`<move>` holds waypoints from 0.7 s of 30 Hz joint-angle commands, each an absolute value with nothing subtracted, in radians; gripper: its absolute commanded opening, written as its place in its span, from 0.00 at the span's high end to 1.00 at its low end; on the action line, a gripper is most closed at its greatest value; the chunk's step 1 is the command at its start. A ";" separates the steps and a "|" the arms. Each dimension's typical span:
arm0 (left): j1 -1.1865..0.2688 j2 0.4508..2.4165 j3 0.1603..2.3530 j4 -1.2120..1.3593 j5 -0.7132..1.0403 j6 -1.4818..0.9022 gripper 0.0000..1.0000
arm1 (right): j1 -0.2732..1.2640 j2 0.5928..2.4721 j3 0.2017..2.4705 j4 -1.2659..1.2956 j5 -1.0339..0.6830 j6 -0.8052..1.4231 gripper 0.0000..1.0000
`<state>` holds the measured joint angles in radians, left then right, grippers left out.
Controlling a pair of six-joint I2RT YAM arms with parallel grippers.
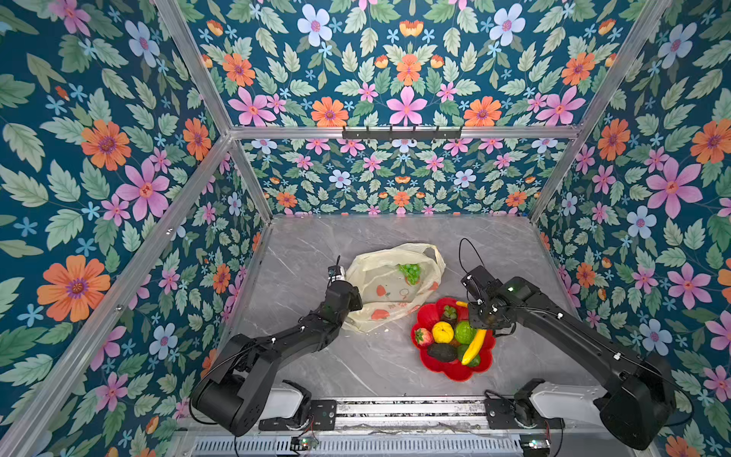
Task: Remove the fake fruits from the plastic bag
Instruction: 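Lower the yellow banana into the red bowl and open the right gripper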
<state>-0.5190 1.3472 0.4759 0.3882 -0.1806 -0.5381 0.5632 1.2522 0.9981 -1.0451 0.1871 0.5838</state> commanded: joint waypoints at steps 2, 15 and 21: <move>-0.518 1.346 0.482 0.383 -0.183 -0.528 1.00 | 0.530 1.253 0.965 -1.051 0.171 0.614 0.70; -0.519 1.346 0.481 0.383 -0.186 -0.528 1.00 | 0.500 1.289 0.907 -1.006 0.185 0.642 0.71; -0.519 1.353 0.485 0.383 -0.184 -0.528 1.00 | 0.500 1.287 0.890 -0.978 0.187 0.651 0.70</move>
<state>-0.5190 1.3514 0.4759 0.3878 -0.1810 -0.5381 0.4992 1.2877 0.8921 -0.9894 0.1654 0.6342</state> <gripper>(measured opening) 0.049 0.296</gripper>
